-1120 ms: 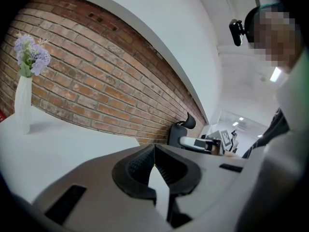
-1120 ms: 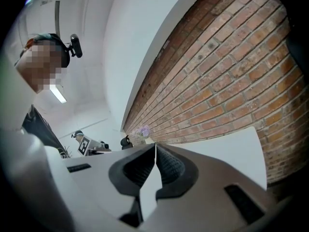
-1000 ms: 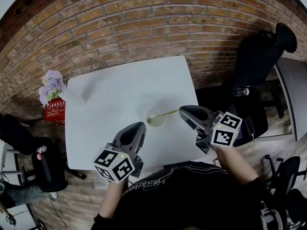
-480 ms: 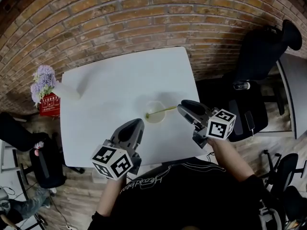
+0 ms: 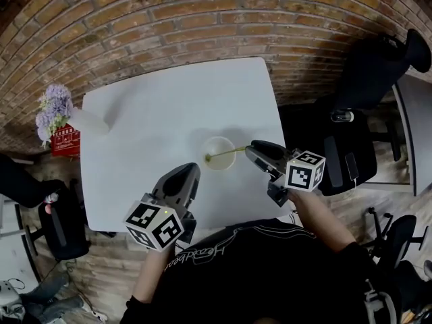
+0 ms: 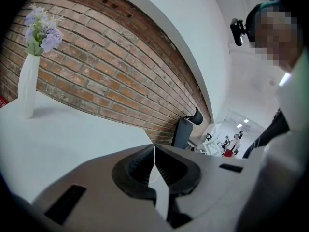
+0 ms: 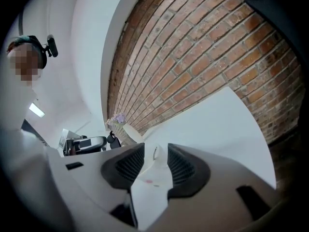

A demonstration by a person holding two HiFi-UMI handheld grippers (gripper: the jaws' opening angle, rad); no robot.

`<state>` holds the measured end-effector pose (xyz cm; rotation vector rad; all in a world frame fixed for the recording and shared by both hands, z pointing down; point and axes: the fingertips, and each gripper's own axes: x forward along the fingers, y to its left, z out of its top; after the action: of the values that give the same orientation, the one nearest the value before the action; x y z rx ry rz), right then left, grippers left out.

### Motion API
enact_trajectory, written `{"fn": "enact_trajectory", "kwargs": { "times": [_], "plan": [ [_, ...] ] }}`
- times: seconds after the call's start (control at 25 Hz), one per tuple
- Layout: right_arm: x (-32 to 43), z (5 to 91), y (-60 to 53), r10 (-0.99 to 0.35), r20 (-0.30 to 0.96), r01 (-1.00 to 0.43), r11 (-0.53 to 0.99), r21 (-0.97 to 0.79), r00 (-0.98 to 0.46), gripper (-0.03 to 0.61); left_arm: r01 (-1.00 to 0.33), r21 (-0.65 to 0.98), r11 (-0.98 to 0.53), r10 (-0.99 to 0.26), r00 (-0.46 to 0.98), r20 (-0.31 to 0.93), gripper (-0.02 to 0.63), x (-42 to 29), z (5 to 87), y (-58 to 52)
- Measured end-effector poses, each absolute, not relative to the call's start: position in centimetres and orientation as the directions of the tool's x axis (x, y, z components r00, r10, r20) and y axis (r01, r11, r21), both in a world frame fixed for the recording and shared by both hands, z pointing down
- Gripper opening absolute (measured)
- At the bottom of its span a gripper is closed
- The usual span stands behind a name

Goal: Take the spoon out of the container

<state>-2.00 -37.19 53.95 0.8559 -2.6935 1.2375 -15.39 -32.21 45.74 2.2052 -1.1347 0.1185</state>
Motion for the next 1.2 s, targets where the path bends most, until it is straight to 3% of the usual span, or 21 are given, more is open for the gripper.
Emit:
{"fn": "enact_trajectory", "kwargs": {
  "times": [0.32, 0.8, 1.2],
  "plan": [
    [-3.3, 54.8, -36.9, -0.427, 0.289, -0.494, 0.519, -0.698, -0.857, 0.109, -0.756, 0.512, -0.408, -0.695, 0.621, 0.362, 0.008, -15.8, 46.3, -32.5],
    [-4.0, 55.0, -36.7, -0.429, 0.299, -0.501, 0.503, -0.704, -0.852, 0.016, -0.756, 0.527, -0.388, -0.696, 0.615, 0.37, 0.008, -16.5, 46.9, -32.0],
    [-4.1, 54.6, -37.0, -0.436, 0.29, -0.499, 0.512, -0.699, -0.852, 0.002, -0.763, 0.532, -0.368, -0.701, 0.604, 0.38, 0.008, -16.9, 47.3, -31.8]
  ]
}}
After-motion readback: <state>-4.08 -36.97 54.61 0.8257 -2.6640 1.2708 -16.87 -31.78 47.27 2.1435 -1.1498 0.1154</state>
